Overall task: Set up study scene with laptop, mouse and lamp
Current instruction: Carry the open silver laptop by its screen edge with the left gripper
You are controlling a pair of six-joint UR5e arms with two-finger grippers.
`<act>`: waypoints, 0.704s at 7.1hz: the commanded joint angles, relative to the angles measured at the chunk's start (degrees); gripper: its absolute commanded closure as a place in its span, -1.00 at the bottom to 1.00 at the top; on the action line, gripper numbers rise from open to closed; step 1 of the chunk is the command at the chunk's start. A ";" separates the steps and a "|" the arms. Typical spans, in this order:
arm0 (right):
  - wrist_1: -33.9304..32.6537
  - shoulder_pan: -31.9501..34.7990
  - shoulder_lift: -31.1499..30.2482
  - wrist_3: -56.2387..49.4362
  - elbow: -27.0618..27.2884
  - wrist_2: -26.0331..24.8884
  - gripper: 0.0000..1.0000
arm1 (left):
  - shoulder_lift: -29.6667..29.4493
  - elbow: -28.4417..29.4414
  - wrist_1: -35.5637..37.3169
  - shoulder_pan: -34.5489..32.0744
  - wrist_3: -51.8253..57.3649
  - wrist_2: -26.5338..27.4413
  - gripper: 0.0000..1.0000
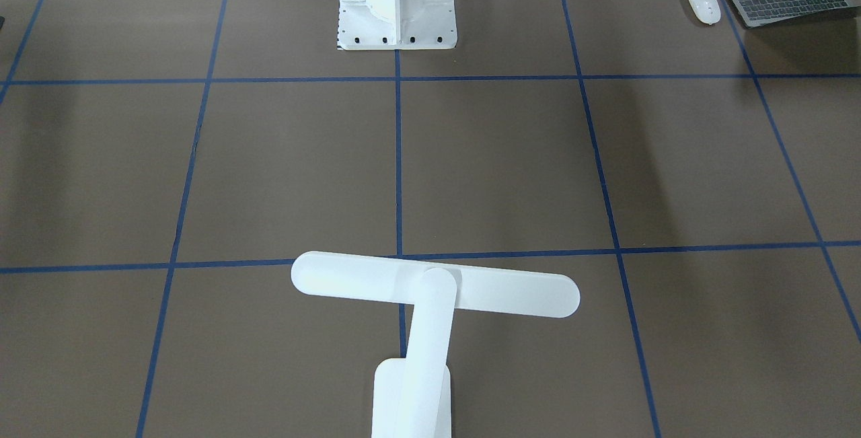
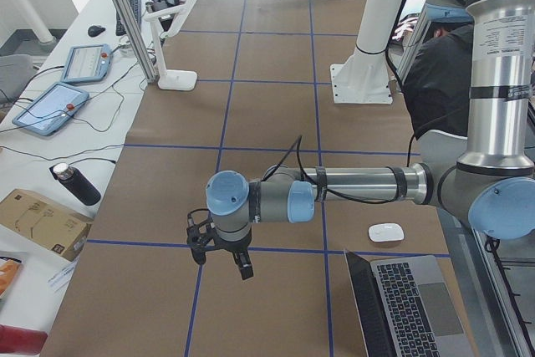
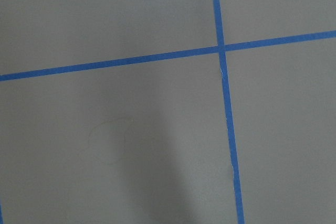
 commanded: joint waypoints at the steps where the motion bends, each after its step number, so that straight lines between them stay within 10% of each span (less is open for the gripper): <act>1: -0.14 -0.08 -0.55 0.21 -1.09 0.91 -0.99 | 10.10 -6.18 -0.01 -0.74 -12.98 1.67 -1.00; 5: -0.06 0.00 -3.01 0.30 0.13 5.04 -0.99 | 20.33 -11.31 3.58 -9.17 -20.33 5.81 -1.00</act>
